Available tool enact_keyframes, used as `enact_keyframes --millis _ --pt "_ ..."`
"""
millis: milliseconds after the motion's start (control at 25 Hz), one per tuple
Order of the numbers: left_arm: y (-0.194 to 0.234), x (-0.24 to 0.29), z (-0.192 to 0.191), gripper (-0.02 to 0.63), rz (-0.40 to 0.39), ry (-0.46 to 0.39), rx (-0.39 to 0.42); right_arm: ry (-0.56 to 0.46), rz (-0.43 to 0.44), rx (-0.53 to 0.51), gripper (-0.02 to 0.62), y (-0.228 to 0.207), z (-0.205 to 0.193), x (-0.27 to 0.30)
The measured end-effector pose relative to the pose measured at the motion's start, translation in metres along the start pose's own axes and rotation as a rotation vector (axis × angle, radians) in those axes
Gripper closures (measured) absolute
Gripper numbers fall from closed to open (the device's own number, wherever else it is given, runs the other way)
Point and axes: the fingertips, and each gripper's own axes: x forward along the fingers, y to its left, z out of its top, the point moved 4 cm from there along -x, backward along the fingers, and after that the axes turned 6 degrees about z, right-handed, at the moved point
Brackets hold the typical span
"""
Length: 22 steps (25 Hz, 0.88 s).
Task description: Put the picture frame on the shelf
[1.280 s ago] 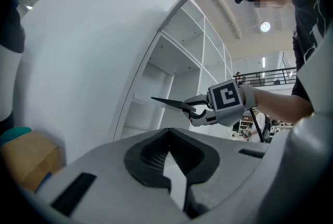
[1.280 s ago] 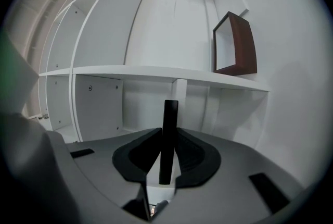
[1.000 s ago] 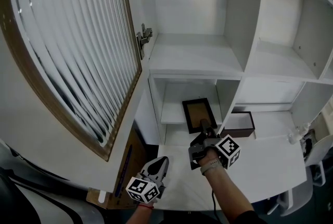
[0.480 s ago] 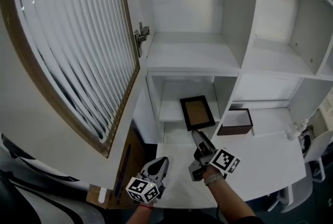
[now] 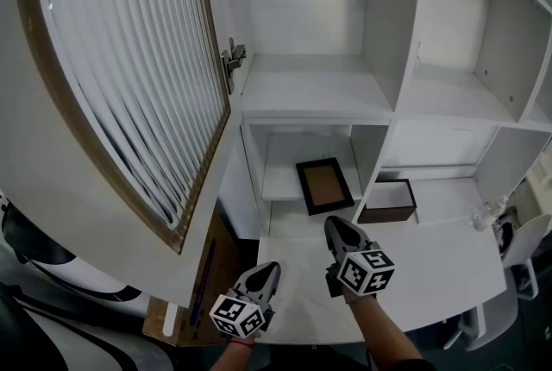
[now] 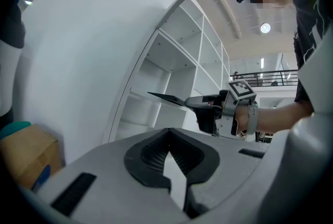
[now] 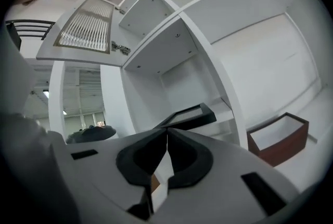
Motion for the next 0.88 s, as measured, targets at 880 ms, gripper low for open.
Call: enact_keyframes --millis 880 --pt "0.035 -0.031 0.003 0.601 0.142 -0.008 -0.005 0.01 -0.029 -0.006 0.588 -0.014 0.011 0.055"
